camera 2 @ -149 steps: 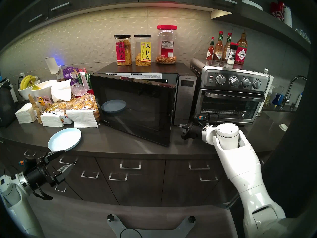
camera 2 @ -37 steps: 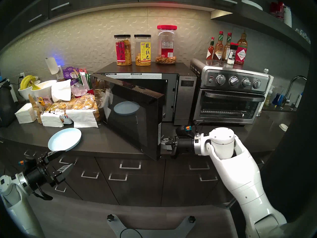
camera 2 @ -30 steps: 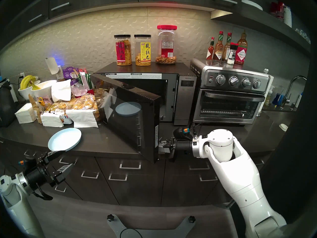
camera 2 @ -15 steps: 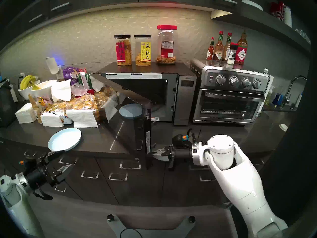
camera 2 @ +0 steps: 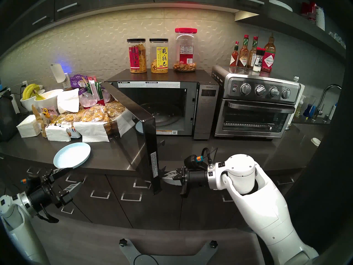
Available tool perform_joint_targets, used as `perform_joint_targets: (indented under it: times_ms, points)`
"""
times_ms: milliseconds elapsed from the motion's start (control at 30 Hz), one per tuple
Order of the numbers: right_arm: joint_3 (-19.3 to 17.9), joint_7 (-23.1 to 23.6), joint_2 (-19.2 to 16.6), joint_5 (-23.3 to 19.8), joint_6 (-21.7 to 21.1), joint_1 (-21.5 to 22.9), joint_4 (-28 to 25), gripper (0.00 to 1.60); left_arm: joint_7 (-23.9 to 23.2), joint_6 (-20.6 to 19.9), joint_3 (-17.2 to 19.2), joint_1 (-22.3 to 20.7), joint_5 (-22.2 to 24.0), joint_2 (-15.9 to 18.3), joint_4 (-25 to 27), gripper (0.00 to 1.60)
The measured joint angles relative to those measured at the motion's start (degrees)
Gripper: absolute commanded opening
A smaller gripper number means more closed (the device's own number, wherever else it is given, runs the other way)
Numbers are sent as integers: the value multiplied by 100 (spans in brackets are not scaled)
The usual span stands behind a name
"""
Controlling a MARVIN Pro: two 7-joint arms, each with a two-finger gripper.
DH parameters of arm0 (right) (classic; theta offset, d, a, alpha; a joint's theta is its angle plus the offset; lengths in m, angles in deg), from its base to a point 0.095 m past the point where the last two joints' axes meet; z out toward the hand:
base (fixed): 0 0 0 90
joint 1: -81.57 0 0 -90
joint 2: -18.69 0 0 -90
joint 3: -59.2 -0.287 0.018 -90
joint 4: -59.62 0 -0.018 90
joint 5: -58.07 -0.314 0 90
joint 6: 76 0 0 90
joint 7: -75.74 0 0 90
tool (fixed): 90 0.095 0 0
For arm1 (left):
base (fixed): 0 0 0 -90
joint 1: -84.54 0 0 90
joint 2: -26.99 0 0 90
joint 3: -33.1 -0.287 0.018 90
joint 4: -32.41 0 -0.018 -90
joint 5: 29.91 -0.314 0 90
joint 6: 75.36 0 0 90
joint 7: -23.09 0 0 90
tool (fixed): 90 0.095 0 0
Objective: Open the microwave, put the plate inside, and close the door
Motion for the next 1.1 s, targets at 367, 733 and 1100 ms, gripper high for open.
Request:
perform_joint_targets:
  times_ms: [367,733,1100]
  points:
    - [205,-101,50,55,-100,6,-128,0,0,0,0,0,0,0,0,160]
    - [460,-196,118,135,-135,79,-146,0,0,0,0,0,0,0,0,160]
    - [829,-313,235,261,-253,139,-238,0,0,0,0,0,0,0,0,160]
